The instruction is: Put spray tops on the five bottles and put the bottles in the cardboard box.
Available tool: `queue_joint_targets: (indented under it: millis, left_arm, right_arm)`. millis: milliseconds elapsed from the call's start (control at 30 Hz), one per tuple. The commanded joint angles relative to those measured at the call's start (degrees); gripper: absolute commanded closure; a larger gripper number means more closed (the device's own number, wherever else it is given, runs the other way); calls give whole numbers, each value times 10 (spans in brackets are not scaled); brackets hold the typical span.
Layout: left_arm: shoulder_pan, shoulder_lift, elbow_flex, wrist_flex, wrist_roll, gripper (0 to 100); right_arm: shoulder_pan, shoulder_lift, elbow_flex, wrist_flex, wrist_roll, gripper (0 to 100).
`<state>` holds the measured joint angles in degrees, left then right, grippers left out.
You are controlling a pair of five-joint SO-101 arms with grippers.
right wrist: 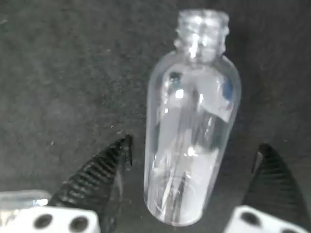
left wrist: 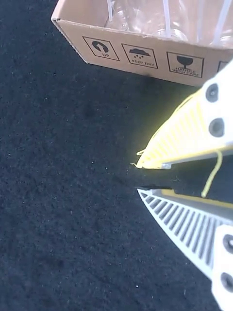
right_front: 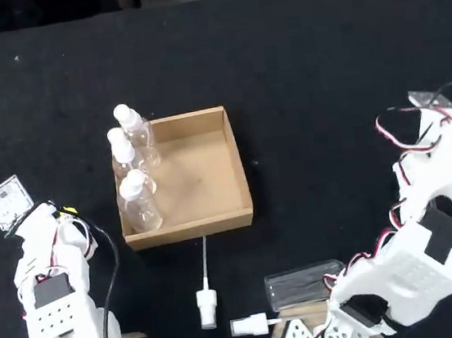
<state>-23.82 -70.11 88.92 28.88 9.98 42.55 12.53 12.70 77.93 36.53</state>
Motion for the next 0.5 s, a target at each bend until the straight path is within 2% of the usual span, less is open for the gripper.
queue_joint_targets:
  millis: [0,267,333,467]
  left_arm:
    - [1,3,-22,-3,1,938]
    - [1,3,-22,-3,1,938]
    - [1,3,-22,-3,1,938]
    - [1,3,-22,-3,1,938]
  right_arm:
    - [-18,-3,-78,29,45,642]
    - [-17,58,-50,-20,58,652]
    - [-19,63,-47,-23,58,712]
    - [-17,61,-50,-25,58,923]
